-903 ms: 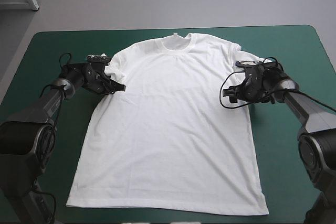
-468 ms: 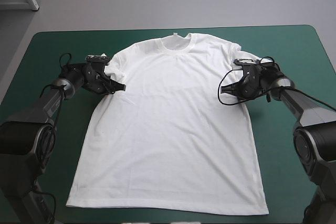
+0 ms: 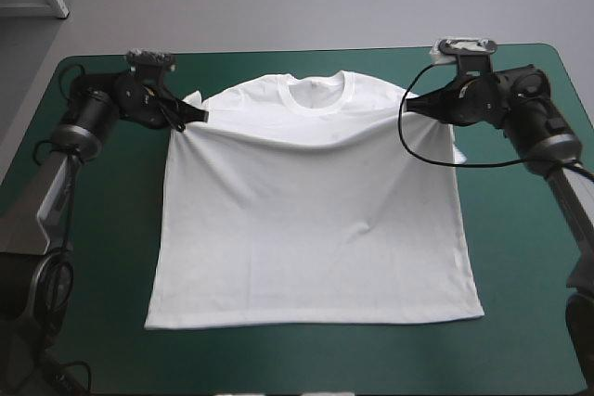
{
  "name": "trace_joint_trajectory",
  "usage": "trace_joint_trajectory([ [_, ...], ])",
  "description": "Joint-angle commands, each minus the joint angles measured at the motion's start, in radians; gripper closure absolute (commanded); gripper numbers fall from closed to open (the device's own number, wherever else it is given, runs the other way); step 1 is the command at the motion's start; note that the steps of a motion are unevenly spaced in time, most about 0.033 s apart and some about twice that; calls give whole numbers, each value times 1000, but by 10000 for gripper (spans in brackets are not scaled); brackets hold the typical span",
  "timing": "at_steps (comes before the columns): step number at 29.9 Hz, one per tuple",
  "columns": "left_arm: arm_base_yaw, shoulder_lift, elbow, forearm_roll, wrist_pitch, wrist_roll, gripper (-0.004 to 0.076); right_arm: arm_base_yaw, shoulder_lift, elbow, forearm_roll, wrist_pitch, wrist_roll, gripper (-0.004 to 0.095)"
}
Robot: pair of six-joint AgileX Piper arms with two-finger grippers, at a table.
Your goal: Fold the cloth
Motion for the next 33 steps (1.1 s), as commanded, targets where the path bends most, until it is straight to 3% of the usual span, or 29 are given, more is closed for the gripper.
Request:
trace_joint_trajectory([
  [1,-4,-128,-159,51,29,-21,734,-3,-121,-108,-51,9,0,926],
  [13,-4,-210,-655,201,287,9,734,-3,-258,-386,-123,207,-28,926],
  [19,-4,-212,-724,201,366,53,734,-3,-257,-481,-79,249,-73,926],
  [27,-4,-126,-724,173,248,53,734,-3,-165,-484,-46,91,-93,926],
  [33,-4,-16,-730,176,73,53,734,-3,-40,-484,-48,-196,-90,926],
])
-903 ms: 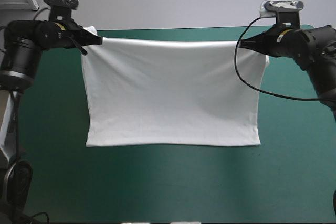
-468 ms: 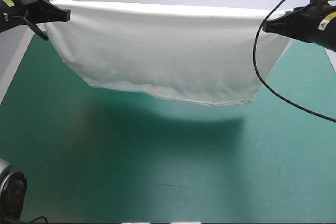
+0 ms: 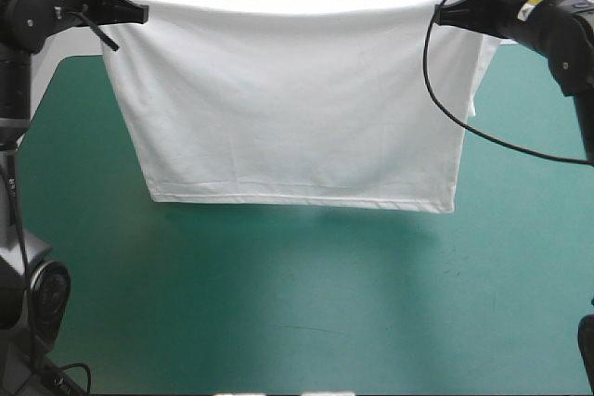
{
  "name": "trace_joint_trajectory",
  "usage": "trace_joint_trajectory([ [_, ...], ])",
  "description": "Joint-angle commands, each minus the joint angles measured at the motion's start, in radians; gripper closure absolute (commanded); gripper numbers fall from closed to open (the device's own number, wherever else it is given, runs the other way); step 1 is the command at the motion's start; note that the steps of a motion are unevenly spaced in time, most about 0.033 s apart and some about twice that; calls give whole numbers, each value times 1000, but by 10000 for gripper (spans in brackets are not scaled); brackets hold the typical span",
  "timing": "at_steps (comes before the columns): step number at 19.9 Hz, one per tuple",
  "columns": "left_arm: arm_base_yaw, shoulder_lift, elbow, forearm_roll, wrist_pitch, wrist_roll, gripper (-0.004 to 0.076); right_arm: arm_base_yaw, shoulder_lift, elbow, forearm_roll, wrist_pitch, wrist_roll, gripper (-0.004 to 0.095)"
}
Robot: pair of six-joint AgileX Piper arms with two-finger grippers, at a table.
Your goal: Fold the cloth
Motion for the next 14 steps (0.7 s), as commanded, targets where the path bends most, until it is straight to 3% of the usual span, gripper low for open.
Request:
trace_joint_trajectory([
  [1,2,17,-41,17,-187,0,734,-3,33,-31,-25,-276,7,926],
  [4,2,76,-137,17,-251,0,734,-3,95,-112,-36,-348,30,926],
  [8,10,107,-231,-64,-196,28,734,-3,147,-232,-65,-252,30,926],
  [14,10,226,-58,-151,-8,61,734,-3,285,-120,-90,117,69,926],
])
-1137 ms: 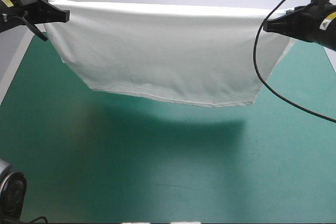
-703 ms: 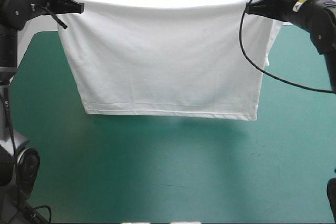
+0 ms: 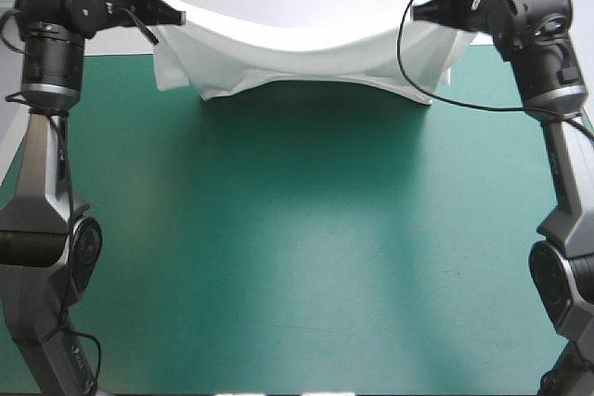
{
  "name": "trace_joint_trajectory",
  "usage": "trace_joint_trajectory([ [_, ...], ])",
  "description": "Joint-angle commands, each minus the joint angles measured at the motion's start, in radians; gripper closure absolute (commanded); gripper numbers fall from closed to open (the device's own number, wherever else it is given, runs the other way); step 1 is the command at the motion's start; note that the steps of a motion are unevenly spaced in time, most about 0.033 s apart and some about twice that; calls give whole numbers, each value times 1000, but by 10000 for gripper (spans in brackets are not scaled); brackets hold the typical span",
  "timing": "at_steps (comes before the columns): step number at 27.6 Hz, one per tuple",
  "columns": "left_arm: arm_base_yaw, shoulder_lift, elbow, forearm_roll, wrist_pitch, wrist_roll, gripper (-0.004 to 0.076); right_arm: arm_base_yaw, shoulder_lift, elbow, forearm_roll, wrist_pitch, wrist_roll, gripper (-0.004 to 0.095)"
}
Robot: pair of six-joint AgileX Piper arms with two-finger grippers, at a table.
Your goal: Fold the cloth
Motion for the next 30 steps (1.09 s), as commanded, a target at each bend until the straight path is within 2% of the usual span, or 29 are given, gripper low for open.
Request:
trace_joint_trajectory([
  [1,0,5,54,-15,46,-4,734,-3,15,65,-15,54,35,926],
  [3,0,28,126,-13,129,-27,734,-3,3,208,21,70,35,926],
  [9,0,-51,316,-8,222,-31,734,-3,-183,566,66,59,35,926],
  [11,0,-137,460,-12,222,-45,734,-3,-291,724,67,101,35,926],
  [16,0,-342,760,-12,222,-47,734,-3,-427,908,80,240,32,926],
  [21,0,-531,1069,-12,205,-47,734,-3,-521,1039,155,248,7,926],
  [24,0,-635,1241,-16,149,-47,734,-3,-562,1100,237,253,-34,926],
  [30,0,-733,1449,-28,90,-47,732,-3,-586,1189,324,284,-85,925],
])
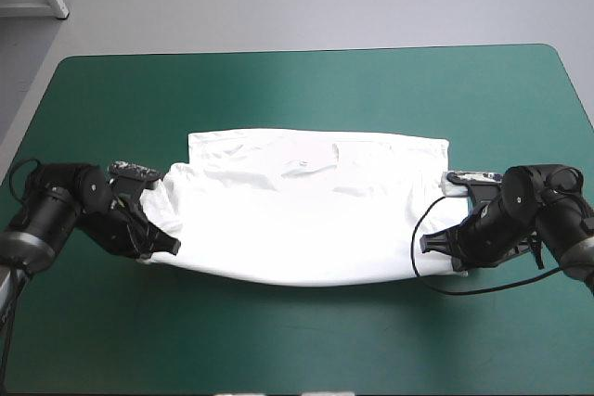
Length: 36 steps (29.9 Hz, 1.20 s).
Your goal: Fold the cloth
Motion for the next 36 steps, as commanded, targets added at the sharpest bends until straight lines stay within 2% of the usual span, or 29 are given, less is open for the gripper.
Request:
trace_joint_trajectory([
  [1,0,-52,58,-14,-41,-10,726,-3,-29,23,41,13,-48,923],
  [3,0,-52,83,-21,-46,-6,679,-3,-29,51,41,0,-53,877],
  [5,0,-52,96,-25,-47,3,565,-3,-29,64,41,-11,-48,757],
  [7,0,-52,96,-29,-52,3,407,-3,-29,68,41,-36,-48,561],
  [10,0,-52,96,-48,-55,4,216,-3,-29,68,41,-93,-53,269],
  [12,0,-52,96,-55,-75,4,176,-3,-29,55,29,-123,-53,132],
  [13,0,-54,89,-55,-88,-11,180,-3,-29,42,18,-131,-53,98],
  [18,0,-84,-11,-23,-114,-44,202,-3,-31,-63,-94,-98,-48,85],
  [23,0,-128,-159,143,-99,-149,202,-3,-32,-142,-192,-37,-48,97],
  [28,0,-140,-182,221,-92,-199,202,-3,-38,-142,-175,-23,-38,104],
  [32,31,-117,-141,194,-209,-268,202,-3,-38,-142,-122,-11,-38,137],
  [36,109,-44,-112,102,-329,-268,202,-3,-38,-142,-97,8,-38,181],
])
